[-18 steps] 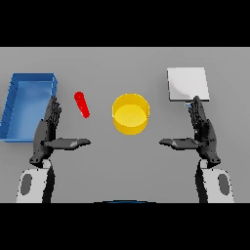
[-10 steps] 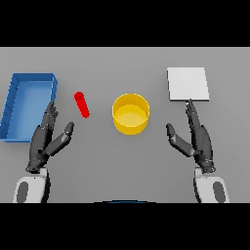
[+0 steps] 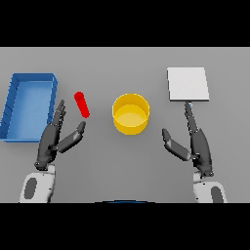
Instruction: Pick up the red beaker and tilt it to pour out 1 green nut into yellow bowl. Pick up the yellow bowl and place it on the metallic measuring scale.
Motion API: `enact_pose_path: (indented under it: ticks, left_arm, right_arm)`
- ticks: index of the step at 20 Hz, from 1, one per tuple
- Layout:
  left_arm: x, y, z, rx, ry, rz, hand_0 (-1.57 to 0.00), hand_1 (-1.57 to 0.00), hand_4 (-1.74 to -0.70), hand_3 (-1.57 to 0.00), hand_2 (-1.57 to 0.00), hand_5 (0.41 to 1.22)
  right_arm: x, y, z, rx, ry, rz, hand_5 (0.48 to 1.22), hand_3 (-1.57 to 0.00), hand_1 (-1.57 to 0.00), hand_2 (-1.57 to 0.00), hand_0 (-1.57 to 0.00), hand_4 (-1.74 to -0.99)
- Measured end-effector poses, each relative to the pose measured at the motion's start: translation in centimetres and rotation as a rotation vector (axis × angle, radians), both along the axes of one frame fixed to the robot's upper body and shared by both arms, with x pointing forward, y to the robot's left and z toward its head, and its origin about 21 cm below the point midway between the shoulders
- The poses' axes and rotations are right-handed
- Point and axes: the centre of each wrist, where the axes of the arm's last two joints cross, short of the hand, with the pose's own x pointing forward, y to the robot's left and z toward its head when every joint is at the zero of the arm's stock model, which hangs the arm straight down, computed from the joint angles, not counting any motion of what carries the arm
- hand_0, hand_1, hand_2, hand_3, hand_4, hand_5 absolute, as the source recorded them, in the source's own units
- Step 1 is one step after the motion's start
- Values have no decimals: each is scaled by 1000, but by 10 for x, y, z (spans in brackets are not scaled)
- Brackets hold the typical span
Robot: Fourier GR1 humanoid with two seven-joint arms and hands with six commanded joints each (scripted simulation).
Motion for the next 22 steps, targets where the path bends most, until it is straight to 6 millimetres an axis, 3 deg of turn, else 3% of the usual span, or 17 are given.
enact_pose_path:
  ticks: [11, 16, 22]
  left_arm:
    - [71, -7, -21, 6, 6, 15, 1, 1, -1180, 1, 1, 635]
    - [85, -15, -34, 35, -13, 2, 1, 1, -1230, 1, 1, 649]
    - [110, -26, -32, 76, -33, -7, 1, 1, -1262, 1, 1, 680]
  right_arm:
    - [4, 0, 1, 48, 0, 13, 668, 1, 1, 1, 1, -1239]
    - [2, -2, -1, 36, 3, 11, 679, 1, 1, 1, 1, -1247]
    - [1, -2, -2, 51, 16, 10, 691, 1, 1, 1, 1, -1262]
